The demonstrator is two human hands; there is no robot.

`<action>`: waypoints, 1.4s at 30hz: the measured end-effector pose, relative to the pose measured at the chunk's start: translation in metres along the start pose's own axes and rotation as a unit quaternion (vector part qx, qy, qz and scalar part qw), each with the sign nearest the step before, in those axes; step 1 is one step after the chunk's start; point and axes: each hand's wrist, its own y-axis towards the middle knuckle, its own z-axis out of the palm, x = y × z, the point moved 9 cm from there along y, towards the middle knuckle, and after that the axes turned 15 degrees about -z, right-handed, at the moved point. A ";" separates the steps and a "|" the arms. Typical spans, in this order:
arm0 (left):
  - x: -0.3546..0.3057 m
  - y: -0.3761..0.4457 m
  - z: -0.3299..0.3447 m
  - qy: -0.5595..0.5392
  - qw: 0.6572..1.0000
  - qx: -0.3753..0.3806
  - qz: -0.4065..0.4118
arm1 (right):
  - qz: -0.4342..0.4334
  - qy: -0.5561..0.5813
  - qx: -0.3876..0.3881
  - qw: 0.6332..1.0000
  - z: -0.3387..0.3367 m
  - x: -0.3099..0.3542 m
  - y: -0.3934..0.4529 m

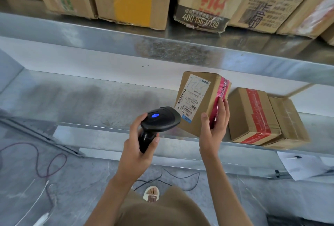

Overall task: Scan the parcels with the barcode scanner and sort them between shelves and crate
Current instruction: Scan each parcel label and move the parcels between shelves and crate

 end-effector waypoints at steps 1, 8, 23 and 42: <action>0.001 0.001 0.000 0.004 1.000 0.000 0.000 | 0.000 0.000 0.000 1.000 0.000 0.000 0.000; 0.000 0.004 -0.001 -0.013 1.000 0.000 -0.002 | 0.004 0.010 -0.001 1.000 0.001 -0.002 0.002; -0.031 0.007 0.054 -0.102 0.994 0.044 0.007 | 0.009 0.008 -0.089 0.996 -0.071 0.003 0.005; -0.114 -0.082 0.323 -0.082 0.956 0.274 0.058 | 0.083 -0.086 -0.323 0.939 -0.382 -0.009 -0.060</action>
